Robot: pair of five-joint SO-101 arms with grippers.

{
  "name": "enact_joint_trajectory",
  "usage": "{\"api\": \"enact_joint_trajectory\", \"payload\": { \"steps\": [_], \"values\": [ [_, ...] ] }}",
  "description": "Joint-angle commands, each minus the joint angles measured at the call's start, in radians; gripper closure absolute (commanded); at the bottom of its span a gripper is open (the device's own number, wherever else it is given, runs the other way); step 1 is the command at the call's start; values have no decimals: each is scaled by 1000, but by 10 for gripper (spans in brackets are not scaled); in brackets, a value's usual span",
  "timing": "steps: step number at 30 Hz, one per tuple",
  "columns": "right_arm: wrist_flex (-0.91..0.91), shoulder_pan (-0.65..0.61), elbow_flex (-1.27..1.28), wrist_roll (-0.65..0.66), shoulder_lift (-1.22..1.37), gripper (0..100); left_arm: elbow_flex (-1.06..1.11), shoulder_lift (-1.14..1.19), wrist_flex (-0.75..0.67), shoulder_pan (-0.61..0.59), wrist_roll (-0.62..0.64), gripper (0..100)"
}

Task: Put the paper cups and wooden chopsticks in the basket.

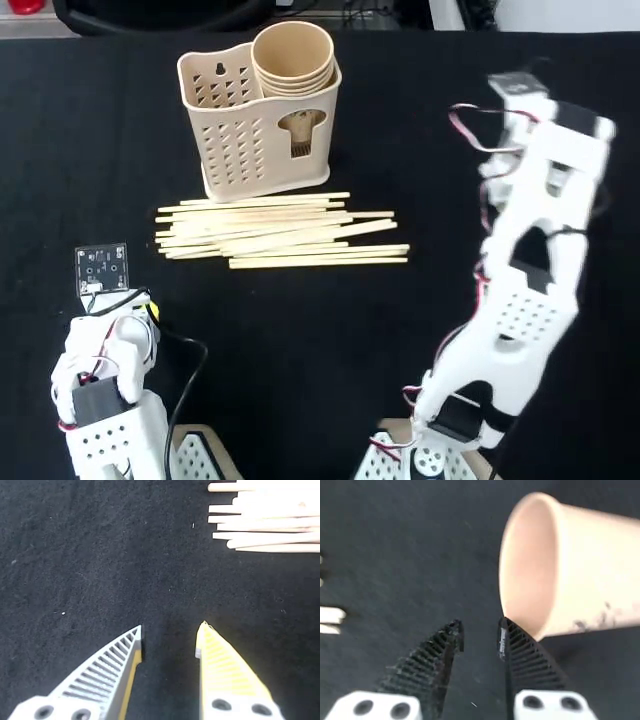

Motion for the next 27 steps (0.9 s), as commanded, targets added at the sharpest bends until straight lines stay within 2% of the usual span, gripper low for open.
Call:
{"api": "enact_joint_trajectory", "payload": {
  "steps": [1,4,10,15,18,21,23,27],
  "values": [
    [66,87,-10,71,-145,872,-21,-3,-5,12,8,817],
    [167,114,-10,170,-223,872,-21,-3,-3,25,8,819],
    [170,184,113,301,-440,871,-21,-3,-3,25,8,819],
    [141,94,239,290,-665,858,-21,-3,-3,19,8,817],
    [-14,66,386,215,-779,756,-21,-3,-3,18,8,817],
    [-157,60,630,269,-869,653,-21,-3,-3,18,8,816],
    [-269,49,817,330,-923,628,-21,-3,-3,18,6,816],
    [-658,49,1132,338,-1021,647,-21,-3,-3,18,5,816]
  ]
}}
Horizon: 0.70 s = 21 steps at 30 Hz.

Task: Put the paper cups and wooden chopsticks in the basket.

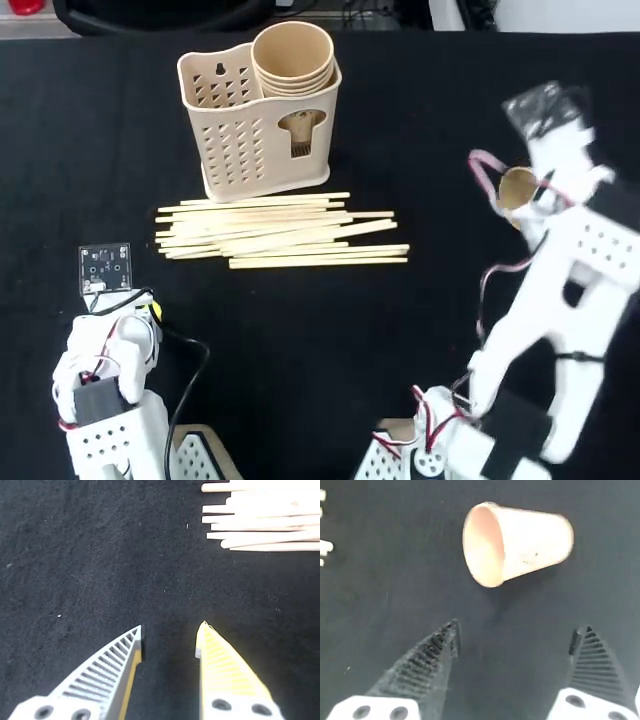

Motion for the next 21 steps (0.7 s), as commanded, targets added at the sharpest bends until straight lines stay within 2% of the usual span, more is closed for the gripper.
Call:
{"api": "enact_joint_trajectory", "payload": {
  "steps": [1,6,10,19,21],
  "values": [
    [-367,-8,257,15,-108,653,-21,-3,-3,-1,5,816],
    [-624,-6,417,-18,-131,655,-21,-3,-3,-1,3,816],
    [-812,18,467,-28,-33,653,-21,-3,-3,-1,3,816],
    [-881,48,180,-31,404,656,-21,-3,-3,-1,5,816],
    [-954,72,150,-31,469,656,-21,-3,-3,-1,5,816]
  ]
}}
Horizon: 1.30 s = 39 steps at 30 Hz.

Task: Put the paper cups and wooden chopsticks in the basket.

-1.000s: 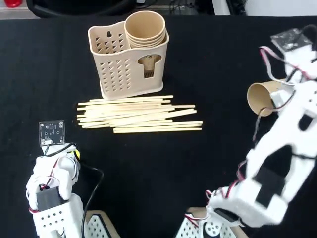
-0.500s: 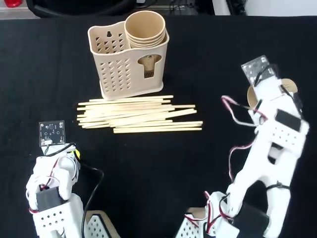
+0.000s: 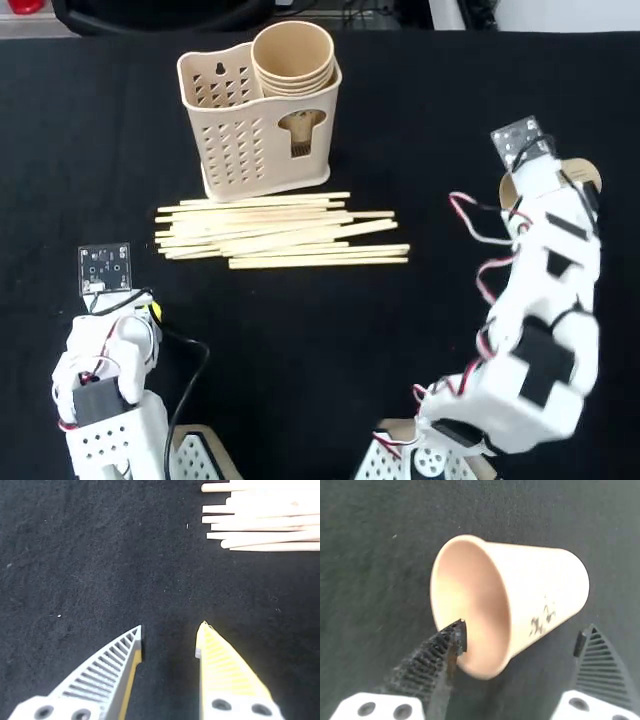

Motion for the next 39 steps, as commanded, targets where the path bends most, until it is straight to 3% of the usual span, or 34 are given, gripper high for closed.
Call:
{"api": "enact_joint_trajectory", "payload": {
  "steps": [1,5,9,15,18,21,25,29,33,39],
  "values": [
    [-155,60,-99,-11,88,656,-21,-3,-3,-1,3,816],
    [-382,81,-19,-6,125,740,-21,-3,-3,1,2,816],
    [-539,81,124,-11,50,984,-21,-3,-3,4,2,816],
    [-577,91,285,-107,-197,988,-19,-3,-3,5,0,816],
    [-381,89,292,-115,-366,987,-18,-3,-3,5,0,816],
    [-74,77,216,-186,-552,987,-18,-3,-3,5,0,816],
    [433,20,-44,-284,-745,987,-16,-3,-3,4,0,816],
    [841,-98,-383,-414,-773,987,-13,-3,-3,-1,-2,818],
    [1033,-222,-633,-580,-682,987,-10,-3,-3,-1,-2,819],
    [1154,-440,-957,-741,-495,987,2,-3,-3,-1,-52,820]
  ]
}}
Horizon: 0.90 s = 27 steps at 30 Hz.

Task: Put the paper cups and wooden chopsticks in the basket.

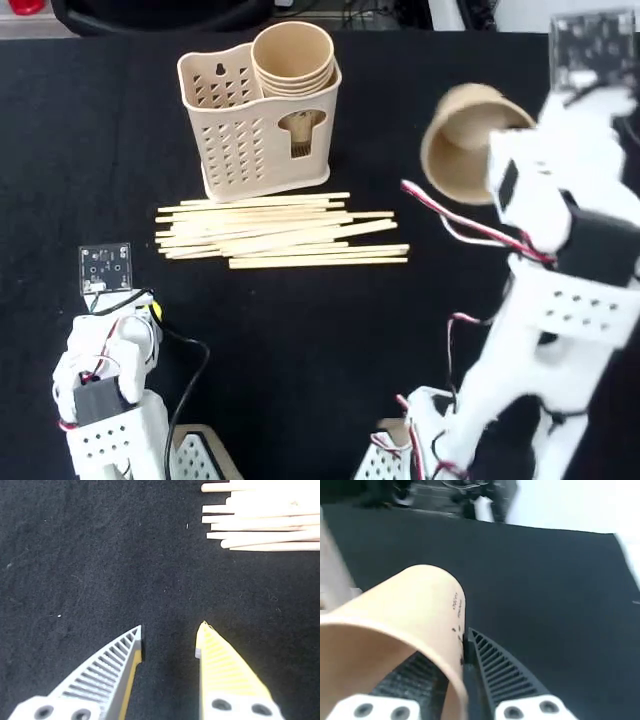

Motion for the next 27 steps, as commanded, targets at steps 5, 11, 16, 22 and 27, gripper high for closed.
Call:
{"api": "enact_joint_trajectory", "payload": {
  "steps": [5,11,16,22,27],
  "values": [
    [126,-242,-492,-130,239,987,4,-3,-3,-1,-58,820],
    [120,-319,-789,-172,440,987,5,-3,-6,-1,-58,820],
    [114,-463,-895,-172,613,987,5,-3,-5,-1,-58,820],
    [94,-500,-1012,-167,762,987,5,-3,-3,-1,-58,820],
    [38,-496,-1038,-144,848,987,5,-3,-3,-1,-58,820]
  ]
}}
